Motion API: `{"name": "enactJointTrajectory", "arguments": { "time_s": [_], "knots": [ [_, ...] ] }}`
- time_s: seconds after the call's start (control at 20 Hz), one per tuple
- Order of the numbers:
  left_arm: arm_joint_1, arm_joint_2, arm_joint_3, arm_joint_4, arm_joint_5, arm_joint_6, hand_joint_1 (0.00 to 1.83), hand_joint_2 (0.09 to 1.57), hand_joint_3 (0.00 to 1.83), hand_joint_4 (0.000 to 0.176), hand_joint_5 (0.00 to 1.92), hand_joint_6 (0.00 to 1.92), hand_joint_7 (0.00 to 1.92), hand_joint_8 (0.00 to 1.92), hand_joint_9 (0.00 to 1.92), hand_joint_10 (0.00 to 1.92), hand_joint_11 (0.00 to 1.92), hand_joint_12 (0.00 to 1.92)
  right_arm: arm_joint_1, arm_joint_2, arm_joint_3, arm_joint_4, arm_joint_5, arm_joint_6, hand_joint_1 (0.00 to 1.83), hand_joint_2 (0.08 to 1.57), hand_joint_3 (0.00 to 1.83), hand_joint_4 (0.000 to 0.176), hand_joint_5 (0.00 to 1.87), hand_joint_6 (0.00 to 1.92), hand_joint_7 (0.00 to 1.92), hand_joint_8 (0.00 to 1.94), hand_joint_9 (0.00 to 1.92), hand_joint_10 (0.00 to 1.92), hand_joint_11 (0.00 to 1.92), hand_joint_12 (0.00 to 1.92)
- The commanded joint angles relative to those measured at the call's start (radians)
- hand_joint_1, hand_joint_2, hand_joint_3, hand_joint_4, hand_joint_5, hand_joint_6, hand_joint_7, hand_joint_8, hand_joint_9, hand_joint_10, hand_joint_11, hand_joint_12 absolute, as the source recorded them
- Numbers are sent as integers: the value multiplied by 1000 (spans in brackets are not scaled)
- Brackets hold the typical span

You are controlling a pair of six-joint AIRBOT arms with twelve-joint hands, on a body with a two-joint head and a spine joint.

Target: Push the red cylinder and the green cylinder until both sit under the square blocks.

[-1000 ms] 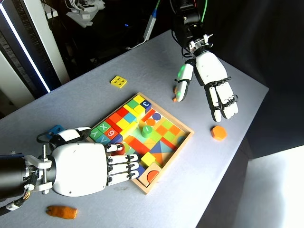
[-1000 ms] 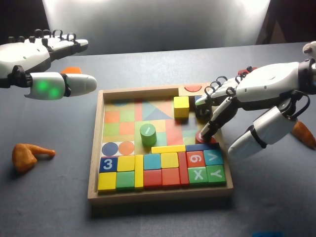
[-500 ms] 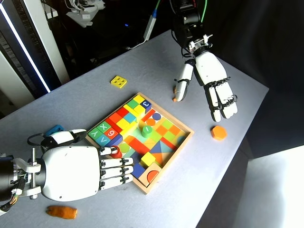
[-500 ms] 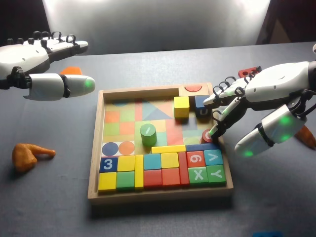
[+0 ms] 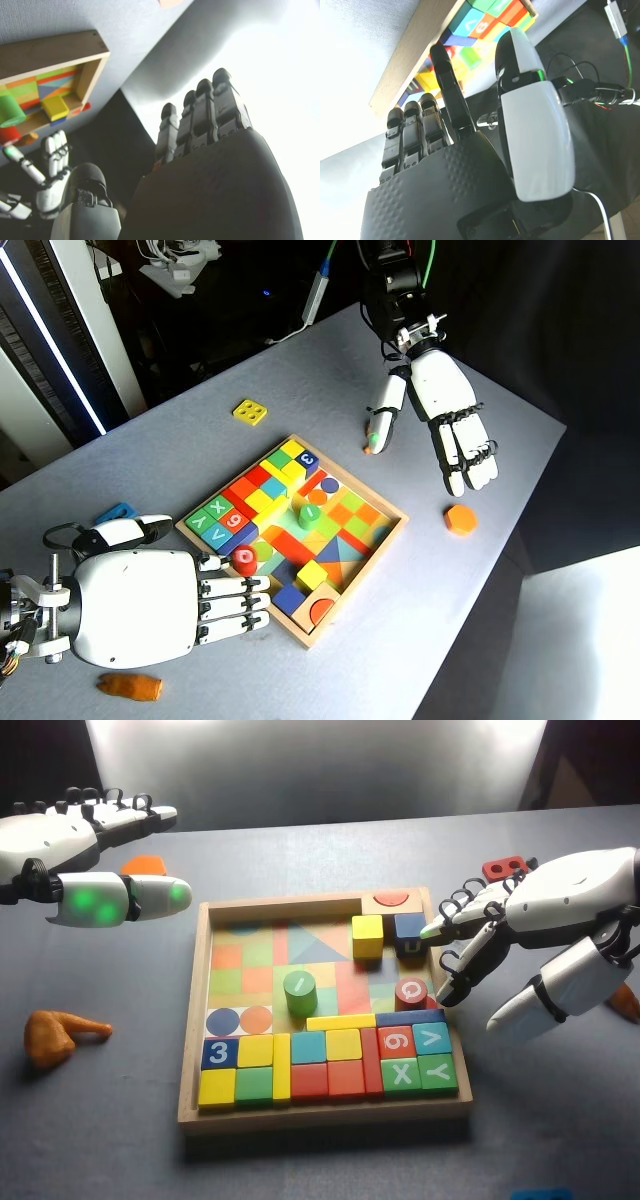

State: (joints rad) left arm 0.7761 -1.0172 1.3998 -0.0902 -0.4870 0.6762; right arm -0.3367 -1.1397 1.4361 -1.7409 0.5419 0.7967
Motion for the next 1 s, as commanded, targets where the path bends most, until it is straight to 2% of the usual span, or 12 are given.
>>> {"name": "enactJointTrajectory", "arguments": {
  "time_s": [0.0,0.05,0.1,0.15,0.2,0.3,0.45,0.65,0.8,0.85,0.9,0.95],
  "knots": [
    [-9,11,3,-15,-118,-5,0,1083,0,125,70,7,0,0,0,0,2,1,10,7,-2,46,7,9,241,1085,0,155,610,0,4,0,0,0,0,144],
    [-9,11,3,-15,-118,-5,0,1078,0,126,66,5,0,0,0,0,0,0,10,6,-2,46,6,9,250,1087,0,144,622,3,15,2,0,0,0,196],
    [-9,11,3,-15,-118,-5,0,1088,2,118,66,5,0,0,0,0,0,0,11,6,-2,46,6,9,236,1085,0,145,620,1,13,0,0,0,0,233],
    [-10,11,3,-15,-118,-5,0,1072,0,129,66,3,1,0,0,0,12,5,12,6,-2,46,5,8,230,1086,0,145,622,1,18,1,0,0,0,283],
    [-10,11,3,-15,-118,-5,0,1072,0,129,66,3,1,0,0,0,12,5,15,6,-2,46,4,8,230,1086,0,145,622,1,18,1,0,0,0,283],
    [-11,11,3,-15,-119,-5,0,1082,2,104,58,0,0,0,0,0,0,0,21,6,-2,46,3,6,193,1097,2,146,591,1,11,0,0,0,0,273],
    [-11,10,2,-15,-120,-5,0,1081,1,117,60,1,0,0,0,0,0,0,26,5,-2,46,1,6,206,1102,2,148,588,0,12,0,0,0,0,288],
    [-7,8,2,-19,-120,-5,0,1073,0,120,63,1,0,0,0,0,29,16,31,3,-2,46,0,4,229,1099,1,156,583,1,0,0,0,0,0,254],
    [-7,8,3,-20,-121,-5,0,1085,3,103,60,1,0,0,0,0,18,16,43,-5,-2,47,0,-5,248,1103,1,151,585,3,0,0,0,0,0,231],
    [-7,8,3,-20,-121,-5,0,1081,1,110,61,2,0,0,0,0,19,17,45,-8,-2,47,0,-8,277,1103,0,141,602,5,4,0,0,0,0,263],
    [-7,7,3,-20,-121,-5,0,1087,3,107,59,0,0,0,0,0,11,15,50,-13,-2,47,0,-13,305,1095,0,152,604,4,11,3,0,0,0,266],
    [-8,7,3,-20,-121,-5,0,1085,2,99,59,0,0,0,0,0,8,14,53,-18,-2,47,0,-17,310,1097,0,151,605,4,13,3,0,0,0,269]
  ]
}}
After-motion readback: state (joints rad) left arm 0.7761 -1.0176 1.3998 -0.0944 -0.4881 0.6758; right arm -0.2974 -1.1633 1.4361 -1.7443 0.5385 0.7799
